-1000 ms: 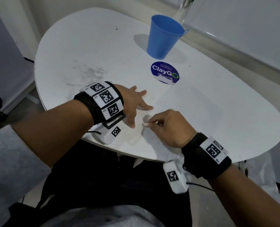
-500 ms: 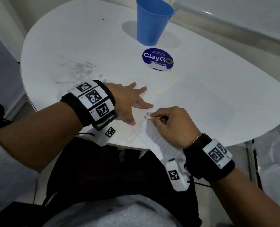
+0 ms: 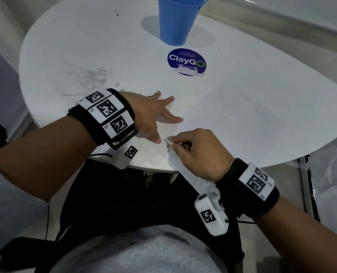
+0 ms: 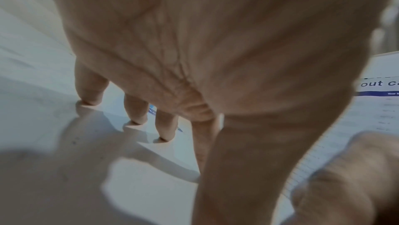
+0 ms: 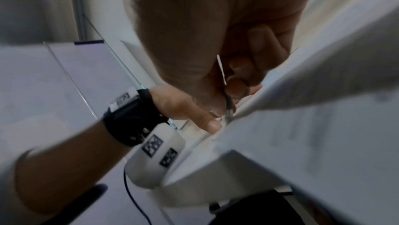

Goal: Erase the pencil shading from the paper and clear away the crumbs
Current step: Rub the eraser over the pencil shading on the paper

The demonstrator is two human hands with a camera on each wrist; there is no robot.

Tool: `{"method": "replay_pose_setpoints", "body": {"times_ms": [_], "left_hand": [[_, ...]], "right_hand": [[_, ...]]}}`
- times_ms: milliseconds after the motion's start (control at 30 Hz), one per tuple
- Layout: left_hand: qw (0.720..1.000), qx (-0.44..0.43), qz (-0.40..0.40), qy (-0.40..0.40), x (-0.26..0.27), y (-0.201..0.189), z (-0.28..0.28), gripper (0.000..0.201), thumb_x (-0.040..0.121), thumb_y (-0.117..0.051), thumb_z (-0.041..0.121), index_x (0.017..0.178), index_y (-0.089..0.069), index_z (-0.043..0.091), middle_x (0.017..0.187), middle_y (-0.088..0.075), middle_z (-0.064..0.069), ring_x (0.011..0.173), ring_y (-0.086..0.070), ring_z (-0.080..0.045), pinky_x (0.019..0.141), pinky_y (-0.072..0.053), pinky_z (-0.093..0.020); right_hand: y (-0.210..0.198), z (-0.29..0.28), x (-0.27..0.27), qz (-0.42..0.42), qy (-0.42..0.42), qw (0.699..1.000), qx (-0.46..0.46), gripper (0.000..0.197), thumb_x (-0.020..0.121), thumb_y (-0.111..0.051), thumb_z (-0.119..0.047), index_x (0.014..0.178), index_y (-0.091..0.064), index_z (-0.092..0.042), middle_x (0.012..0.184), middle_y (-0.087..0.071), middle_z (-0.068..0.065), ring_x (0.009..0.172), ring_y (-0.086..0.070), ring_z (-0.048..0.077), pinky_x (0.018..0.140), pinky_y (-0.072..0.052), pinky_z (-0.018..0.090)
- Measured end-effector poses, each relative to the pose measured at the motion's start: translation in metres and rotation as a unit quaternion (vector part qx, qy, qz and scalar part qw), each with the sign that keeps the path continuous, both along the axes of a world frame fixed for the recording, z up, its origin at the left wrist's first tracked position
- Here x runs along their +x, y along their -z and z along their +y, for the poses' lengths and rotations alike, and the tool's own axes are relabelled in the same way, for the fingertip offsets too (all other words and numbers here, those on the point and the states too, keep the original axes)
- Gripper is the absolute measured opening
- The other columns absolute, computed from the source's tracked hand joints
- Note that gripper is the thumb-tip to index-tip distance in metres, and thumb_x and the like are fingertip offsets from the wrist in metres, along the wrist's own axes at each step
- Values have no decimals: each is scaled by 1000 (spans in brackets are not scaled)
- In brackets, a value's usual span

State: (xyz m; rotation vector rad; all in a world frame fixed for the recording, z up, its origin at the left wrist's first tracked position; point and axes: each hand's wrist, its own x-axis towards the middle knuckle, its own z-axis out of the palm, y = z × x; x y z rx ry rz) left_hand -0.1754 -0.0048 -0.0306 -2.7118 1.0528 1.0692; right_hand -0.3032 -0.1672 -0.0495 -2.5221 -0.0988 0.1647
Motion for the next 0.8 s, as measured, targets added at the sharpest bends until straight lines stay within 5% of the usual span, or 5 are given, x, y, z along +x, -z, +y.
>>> {"method": "replay_pose_setpoints", "body": {"times_ms": [200,333,467,633,800], "left_hand": [[1000,2,7,-6,2,1,-1,85,88,-72,45,144,-14,71,162,25,21,150,25,-7,125,-11,-51],[1000,8,6,-1,1,0,-2,87,87,-73,45,145,-13,70,163,26,20,150,26,-10,124,-11,-54],[1000,7,7,-7,2,-1,-3,86,89,-71,44,146,-12,69,163,25,19,151,25,-10,124,-9,-53],[1000,7,-1,-7,1,1,-3,87,87,-72,44,145,-12,71,163,24,21,151,24,-8,124,-10,-52],[1000,1,6,-10,1,-1,-3,85,89,-71,44,146,-13,68,164,24,20,151,24,-9,125,-7,-52]], "right_hand": [[-2,-13,17,-16,63,998,-2,17,94,-65,-30,99,-79,-24,62,-63,-18,52,-53,0,57,-38,13],[-3,4,-1,16,-26,999,-10,21,93,-62,-26,108,-76,-28,100,-75,-16,74,-63,0,74,-48,16],[-1,-13,16,-13,55,998,-18,18,94,-64,-29,106,-78,-28,77,-73,-12,54,-52,-2,58,-37,9],[-2,7,-7,0,-42,999,-8,20,92,-62,-26,106,-77,-28,102,-75,-12,76,-68,6,76,-54,26],[-4,-19,16,-30,61,997,-31,18,95,-63,-29,101,-79,-23,76,-74,-8,57,-59,2,61,-49,20]]}}
